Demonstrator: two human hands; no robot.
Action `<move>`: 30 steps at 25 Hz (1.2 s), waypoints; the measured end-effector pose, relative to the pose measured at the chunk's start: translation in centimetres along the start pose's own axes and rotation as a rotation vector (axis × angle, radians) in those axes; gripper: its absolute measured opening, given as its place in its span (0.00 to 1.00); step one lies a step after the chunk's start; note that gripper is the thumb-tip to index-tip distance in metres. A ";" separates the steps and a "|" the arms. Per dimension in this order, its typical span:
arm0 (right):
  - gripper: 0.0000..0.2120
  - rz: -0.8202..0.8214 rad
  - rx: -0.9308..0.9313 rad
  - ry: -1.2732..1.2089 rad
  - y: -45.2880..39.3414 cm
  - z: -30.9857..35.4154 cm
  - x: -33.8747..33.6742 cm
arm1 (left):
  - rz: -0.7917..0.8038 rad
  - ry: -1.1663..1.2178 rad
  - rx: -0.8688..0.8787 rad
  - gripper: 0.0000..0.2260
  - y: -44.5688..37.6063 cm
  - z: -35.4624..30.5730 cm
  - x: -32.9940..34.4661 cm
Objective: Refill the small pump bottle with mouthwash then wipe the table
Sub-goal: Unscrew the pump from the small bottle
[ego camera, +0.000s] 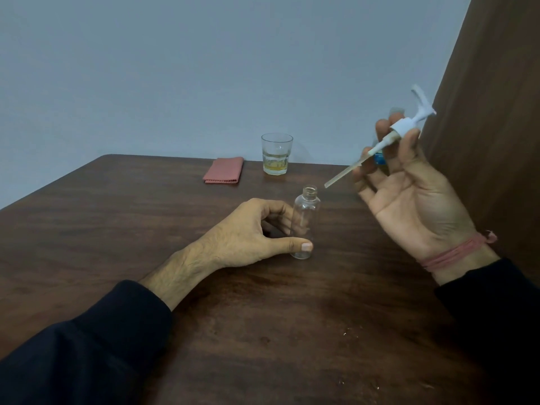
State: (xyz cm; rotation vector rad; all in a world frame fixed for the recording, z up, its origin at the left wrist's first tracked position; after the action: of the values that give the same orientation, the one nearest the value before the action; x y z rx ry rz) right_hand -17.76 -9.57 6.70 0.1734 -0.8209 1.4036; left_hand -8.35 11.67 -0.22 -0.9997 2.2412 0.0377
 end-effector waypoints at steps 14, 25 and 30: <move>0.15 -0.153 0.460 0.549 0.4 -6.0 -5.1 | -0.060 -0.068 -0.080 0.16 0.3 1.2 -1.5; 0.11 -0.283 0.412 0.895 0.1 -5.4 -6.7 | -0.045 -0.067 -0.072 0.15 0.3 1.3 -1.2; 0.10 -0.280 0.354 0.922 0.1 -5.4 -6.9 | -0.034 -0.086 -0.085 0.14 0.3 1.2 -1.2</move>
State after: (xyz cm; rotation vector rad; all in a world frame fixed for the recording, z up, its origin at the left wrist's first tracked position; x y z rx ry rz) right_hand -15.32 -12.05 -1.35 -0.0934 0.2098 1.1676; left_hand -7.35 13.01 -0.52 -1.0611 2.1594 0.1588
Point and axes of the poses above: each hand's wrist, its own y-axis away from the middle knuckle, its own x-axis out of the palm, z = x × y, the point moved 6 cm from there along -y, towards the middle knuckle, and after that the axes turned 3 degrees about -y, right-handed, at the moved point
